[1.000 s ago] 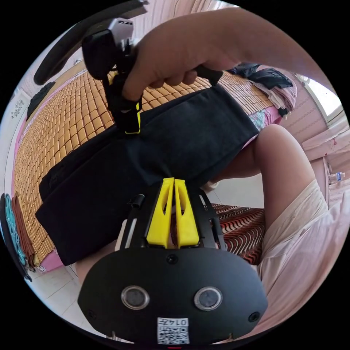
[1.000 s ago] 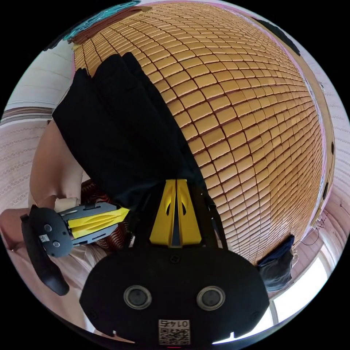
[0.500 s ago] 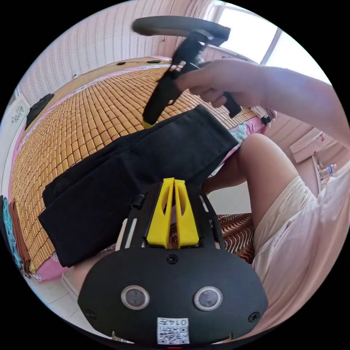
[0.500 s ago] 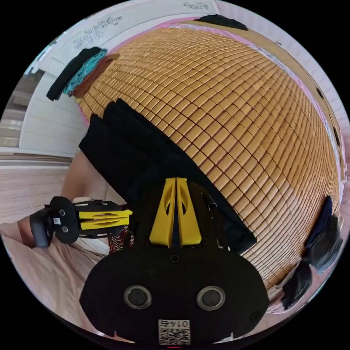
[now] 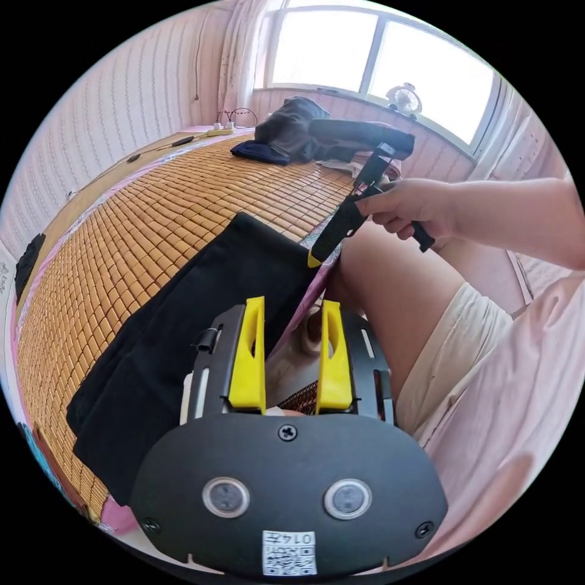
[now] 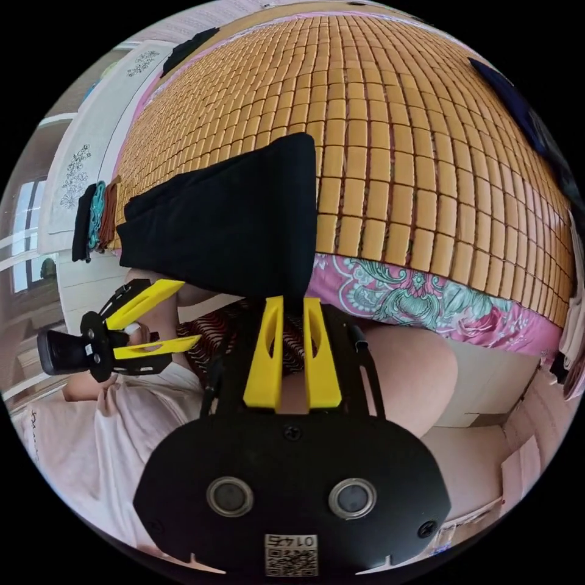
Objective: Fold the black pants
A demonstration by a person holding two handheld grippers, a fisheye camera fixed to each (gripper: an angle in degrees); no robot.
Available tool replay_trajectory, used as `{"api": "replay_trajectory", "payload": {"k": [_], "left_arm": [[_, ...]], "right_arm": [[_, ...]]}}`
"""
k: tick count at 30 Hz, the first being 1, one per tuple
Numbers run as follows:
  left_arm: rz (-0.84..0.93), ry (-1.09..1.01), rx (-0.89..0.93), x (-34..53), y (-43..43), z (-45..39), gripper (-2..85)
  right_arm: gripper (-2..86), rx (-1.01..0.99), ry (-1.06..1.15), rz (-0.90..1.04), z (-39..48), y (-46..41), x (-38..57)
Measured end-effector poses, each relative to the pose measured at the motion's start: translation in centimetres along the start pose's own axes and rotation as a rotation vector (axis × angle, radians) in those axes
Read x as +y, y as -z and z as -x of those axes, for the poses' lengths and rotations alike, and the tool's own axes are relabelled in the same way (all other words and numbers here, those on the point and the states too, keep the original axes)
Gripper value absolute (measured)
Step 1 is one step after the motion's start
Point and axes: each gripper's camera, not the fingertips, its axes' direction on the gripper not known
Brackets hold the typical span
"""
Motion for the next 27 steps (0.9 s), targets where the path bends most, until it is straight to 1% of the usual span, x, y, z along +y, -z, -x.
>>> {"api": "replay_trajectory", "payload": {"k": [2,4,5,6,7,8,10,12,13,14,15,16,18,19,21,22,24,27], "left_arm": [[-0.003,-0.013,-0.030,-0.4,0.3,-0.9,15.4],[-0.034,-0.009,-0.042,-0.7,0.8,-1.4,15.3],[-0.051,0.001,-0.059,-0.9,1.1,-1.6,14.7],[-0.059,0.007,-0.072,-1.0,1.3,-1.7,13.2],[-0.072,0.027,-0.117,-1.2,1.6,-1.9,10.1],[-0.092,0.047,-0.185,-1.1,2.2,-2.1,7.0],[-0.087,0.071,-0.196,-0.9,2.4,-2.0,4.6],[-0.060,0.096,-0.153,-0.5,2.3,-1.7,4.0],[-0.055,0.098,-0.123,-0.2,2.2,-1.7,3.8],[-0.047,0.091,-0.112,0.0,2.1,-1.9,3.6],[-0.042,0.079,-0.115,0.1,2.1,-2.2,3.6],[-0.034,0.052,-0.131,0.1,2.1,-2.8,3.5],[-0.023,0.016,-0.155,0.1,2.3,-3.5,3.4],[-0.017,0.001,-0.162,0.1,2.4,-3.7,3.3],[-0.013,-0.011,-0.161,0.2,2.8,-3.8,3.2],[-0.016,-0.011,-0.164,0.3,3.2,-3.7,3.1],[-0.041,-0.010,-0.153,0.3,3.9,-3.4,2.9],[-0.128,-0.016,-0.120,-0.9,5.5,-2.8,2.5]], "right_arm": [[3.3,-0.004,0.061,-0.064,1.1,3.1,1.3],[2.8,-0.074,0.143,-0.116,2.2,6.3,2.7],[2.6,-0.153,0.190,-0.153,2.7,8.4,3.6],[2.4,-0.250,0.244,-0.172,3.1,10.0,4.3],[2.3,-0.298,0.272,-0.171,3.3,10.7,4.6],[2.3,-0.333,0.307,-0.138,3.6,11.6,5.0],[2.1,-0.327,0.323,-0.179,3.0,14.0,5.9],[2.8,-0.356,0.286,-0.358,0.2,17.9,7.5],[3.3,-0.334,0.273,-0.403,-0.6,18.6,7.8],[4.3,-0.271,0.204,-0.454,-2.3,19.2,7.9],[11.0,-0.243,0.127,-0.438,-3.7,19.1,7.2],[14.4,-0.243,0.091,-0.412,-4.4,18.7,6.7],[17.1,-0.273,0.017,-0.288,-5.8,16.6,4.5],[17.0,-0.283,-0.002,-0.261,-6.1,16.1,4.1],[12.6,-0.321,-0.047,-0.214,-7.2,15.1,3.3],[11.2,-0.340,-0.052,-0.222,-7.5,15.2,3.3],[6.5,-0.454,-0.079,-0.253,-9.4,16.2,3.9],[4.5,-0.568,-0.106,-0.329,-12.3,18.5,5.6]]}}
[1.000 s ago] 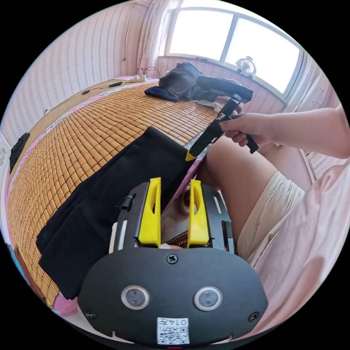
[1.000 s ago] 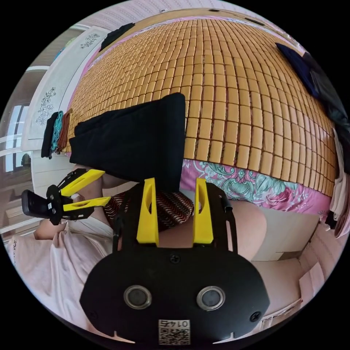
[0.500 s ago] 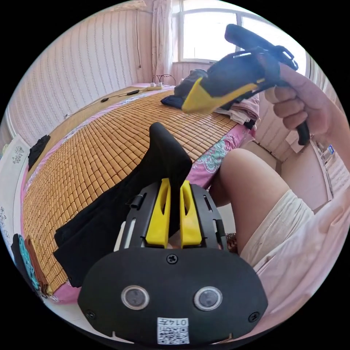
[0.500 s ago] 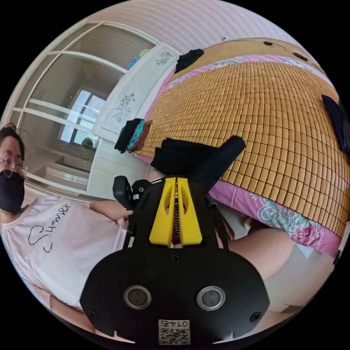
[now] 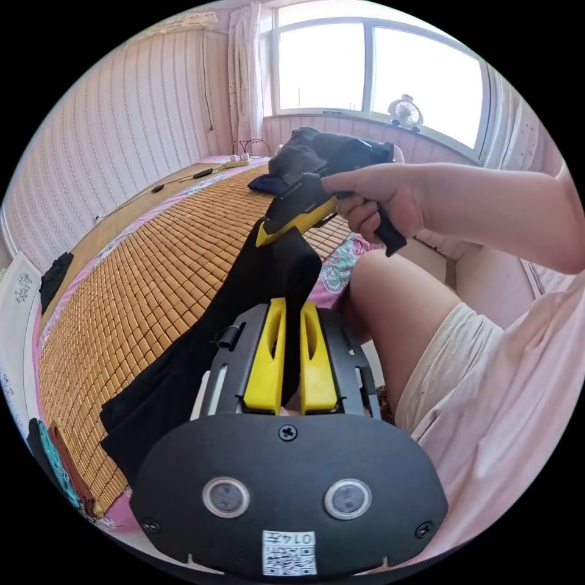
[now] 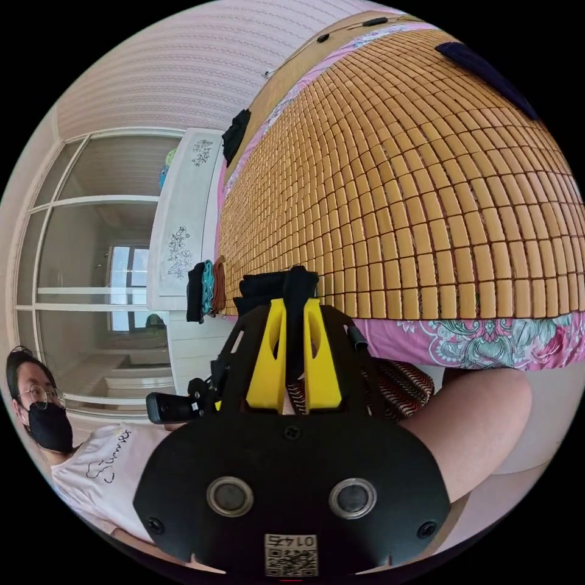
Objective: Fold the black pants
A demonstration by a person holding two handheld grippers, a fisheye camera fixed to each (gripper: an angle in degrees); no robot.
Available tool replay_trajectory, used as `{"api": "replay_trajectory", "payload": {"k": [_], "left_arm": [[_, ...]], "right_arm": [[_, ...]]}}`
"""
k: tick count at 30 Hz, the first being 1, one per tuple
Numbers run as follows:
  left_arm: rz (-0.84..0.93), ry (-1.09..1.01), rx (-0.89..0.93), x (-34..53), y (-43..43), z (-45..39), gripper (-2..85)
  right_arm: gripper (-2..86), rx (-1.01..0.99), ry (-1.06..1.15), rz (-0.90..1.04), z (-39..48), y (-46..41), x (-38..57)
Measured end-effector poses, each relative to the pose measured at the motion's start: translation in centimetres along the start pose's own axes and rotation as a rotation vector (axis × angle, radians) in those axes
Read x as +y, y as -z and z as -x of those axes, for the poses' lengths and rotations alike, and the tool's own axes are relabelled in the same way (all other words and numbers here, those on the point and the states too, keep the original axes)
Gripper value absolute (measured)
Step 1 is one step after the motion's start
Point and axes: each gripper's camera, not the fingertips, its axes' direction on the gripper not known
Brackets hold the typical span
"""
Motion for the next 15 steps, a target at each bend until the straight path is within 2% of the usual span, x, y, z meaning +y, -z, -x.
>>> {"api": "replay_trajectory", "payload": {"k": [4,8,11,13,15], "left_arm": [[-0.128,-0.064,0.060,-4.5,1.3,0.6,2.5],[-0.238,0.034,0.190,-7.8,1.8,3.0,3.2],[-0.235,0.137,0.194,-7.2,2.1,5.6,4.0],[-0.196,0.216,0.184,-5.4,2.5,7.4,4.6],[-0.136,0.302,0.162,-2.7,3.5,9.4,5.6]], "right_arm": [[3.9,-0.098,0.012,-0.167,0.2,6.2,0.9],[3.9,0.029,0.110,-0.249,3.3,11.3,1.3],[4.5,0.097,0.184,-0.202,5.9,10.1,0.6],[5.2,0.109,0.249,-0.122,7.7,6.7,-0.1],[7.4,0.077,0.347,0.018,10.0,-0.2,-0.8]]}}
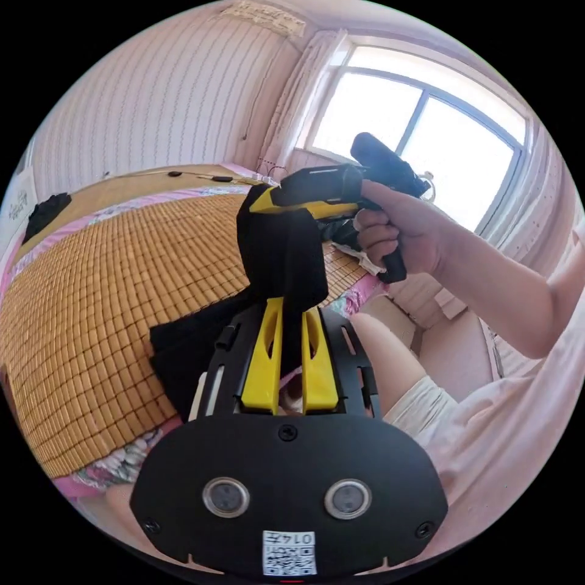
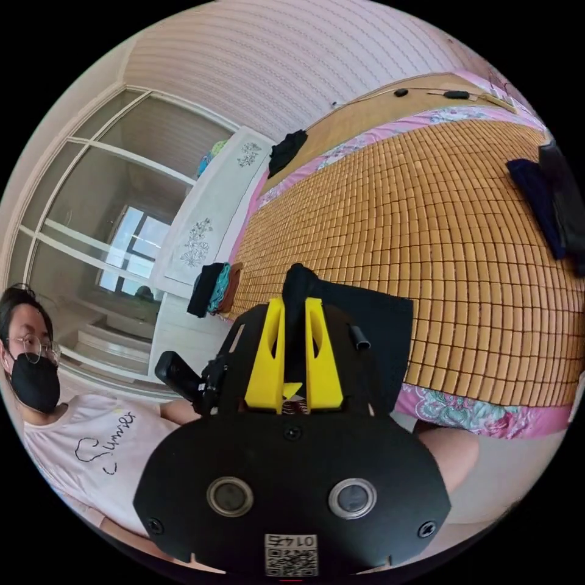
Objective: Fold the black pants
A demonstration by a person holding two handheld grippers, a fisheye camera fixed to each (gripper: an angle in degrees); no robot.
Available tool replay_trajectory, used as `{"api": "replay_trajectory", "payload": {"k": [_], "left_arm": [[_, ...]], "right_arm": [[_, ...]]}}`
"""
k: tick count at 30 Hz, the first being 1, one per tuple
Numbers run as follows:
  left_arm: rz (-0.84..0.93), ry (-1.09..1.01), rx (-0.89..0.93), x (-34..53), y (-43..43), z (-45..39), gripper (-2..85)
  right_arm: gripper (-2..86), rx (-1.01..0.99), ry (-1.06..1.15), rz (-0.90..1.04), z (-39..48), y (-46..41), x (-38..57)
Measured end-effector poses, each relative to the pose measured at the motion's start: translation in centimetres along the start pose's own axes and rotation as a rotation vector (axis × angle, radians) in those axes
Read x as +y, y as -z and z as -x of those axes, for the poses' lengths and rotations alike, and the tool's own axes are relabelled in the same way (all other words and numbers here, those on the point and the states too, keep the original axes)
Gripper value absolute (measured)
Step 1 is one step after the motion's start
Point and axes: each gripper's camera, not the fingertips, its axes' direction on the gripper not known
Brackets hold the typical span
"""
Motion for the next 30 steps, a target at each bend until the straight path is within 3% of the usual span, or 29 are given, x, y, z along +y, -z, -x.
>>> {"api": "replay_trajectory", "payload": {"k": [3,5,7,15,17,21,23,26,30], "left_arm": [[0.057,0.165,-0.150,4.1,3.7,4.3,8.0],[0.098,0.343,-0.216,6.1,6.0,7.6,7.8],[0.093,0.389,-0.229,6.4,7.1,9.1,7.5],[0.160,0.373,-0.214,2.3,2.8,11.6,8.4],[0.280,0.418,-0.228,1.9,0.2,13.0,8.5],[0.262,0.355,-0.233,1.4,1.0,13.3,8.4],[0.254,0.370,-0.209,0.9,2.6,14.0,8.1],[0.175,0.392,-0.199,0.4,5.0,14.9,8.9],[0.186,0.463,-0.153,0.2,5.3,17.2,15.8]], "right_arm": [[8.2,-0.061,0.088,0.180,1.4,-9.2,-0.8],[6.0,0.003,0.057,0.235,0.8,-12.4,-0.3],[3.9,0.033,0.047,0.250,0.4,-13.5,1.0],[-0.4,0.440,0.106,0.399,-0.1,-18.2,8.7],[-0.7,0.456,0.153,0.410,-0.6,-20.1,9.1],[-0.4,0.357,0.148,0.432,-1.4,-21.3,8.9],[0.1,0.343,0.157,0.381,-1.1,-20.5,9.0],[1.7,0.516,0.095,0.169,-1.5,-17.3,9.4],[13.8,0.561,-0.116,0.058,-5.5,-15.3,9.9]]}}
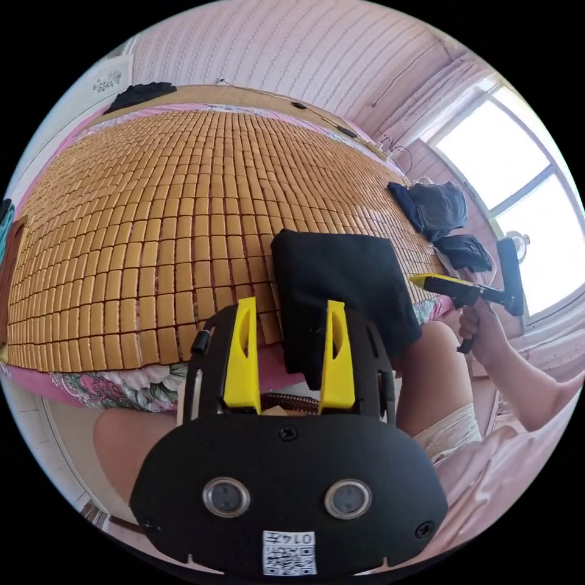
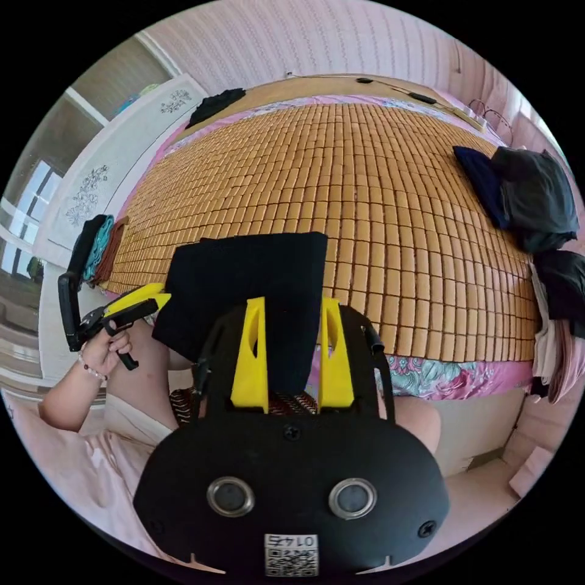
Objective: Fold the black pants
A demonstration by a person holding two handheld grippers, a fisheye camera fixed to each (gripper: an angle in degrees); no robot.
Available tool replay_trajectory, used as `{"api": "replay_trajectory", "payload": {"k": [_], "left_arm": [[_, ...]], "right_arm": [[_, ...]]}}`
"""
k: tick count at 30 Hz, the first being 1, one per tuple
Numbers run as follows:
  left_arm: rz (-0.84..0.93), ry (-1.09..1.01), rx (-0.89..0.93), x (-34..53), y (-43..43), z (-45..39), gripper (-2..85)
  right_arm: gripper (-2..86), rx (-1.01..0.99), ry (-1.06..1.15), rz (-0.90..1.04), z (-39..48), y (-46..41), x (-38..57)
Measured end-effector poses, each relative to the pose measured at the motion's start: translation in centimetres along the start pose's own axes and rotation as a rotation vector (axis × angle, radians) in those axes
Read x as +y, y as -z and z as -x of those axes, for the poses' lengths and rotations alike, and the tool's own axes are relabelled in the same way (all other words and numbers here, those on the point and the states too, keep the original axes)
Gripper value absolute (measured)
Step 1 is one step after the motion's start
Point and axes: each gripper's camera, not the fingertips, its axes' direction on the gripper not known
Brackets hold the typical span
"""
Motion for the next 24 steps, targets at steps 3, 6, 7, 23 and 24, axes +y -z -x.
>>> {"api": "replay_trajectory", "payload": {"k": [3,6,7,23,24], "left_arm": [[0.035,0.012,0.110,-1.2,-0.4,1.0,16.4],[0.113,-0.013,0.143,-2.1,-1.1,1.2,15.9],[0.121,-0.033,0.142,-2.3,-0.7,1.3,15.5],[-0.098,0.227,0.267,2.8,9.0,7.1,5.0],[-0.141,0.248,0.274,3.5,9.9,7.5,4.9]], "right_arm": [[14.9,-0.016,-0.056,0.016,-1.5,-2.2,0.6],[12.5,-0.251,-0.092,0.015,-2.1,-4.1,1.2],[12.3,-0.273,-0.110,0.008,-2.1,-4.4,1.4],[3.7,-0.385,0.421,-0.051,17.1,0.6,2.4],[3.4,-0.397,0.559,-0.060,21.5,1.7,2.5]]}}
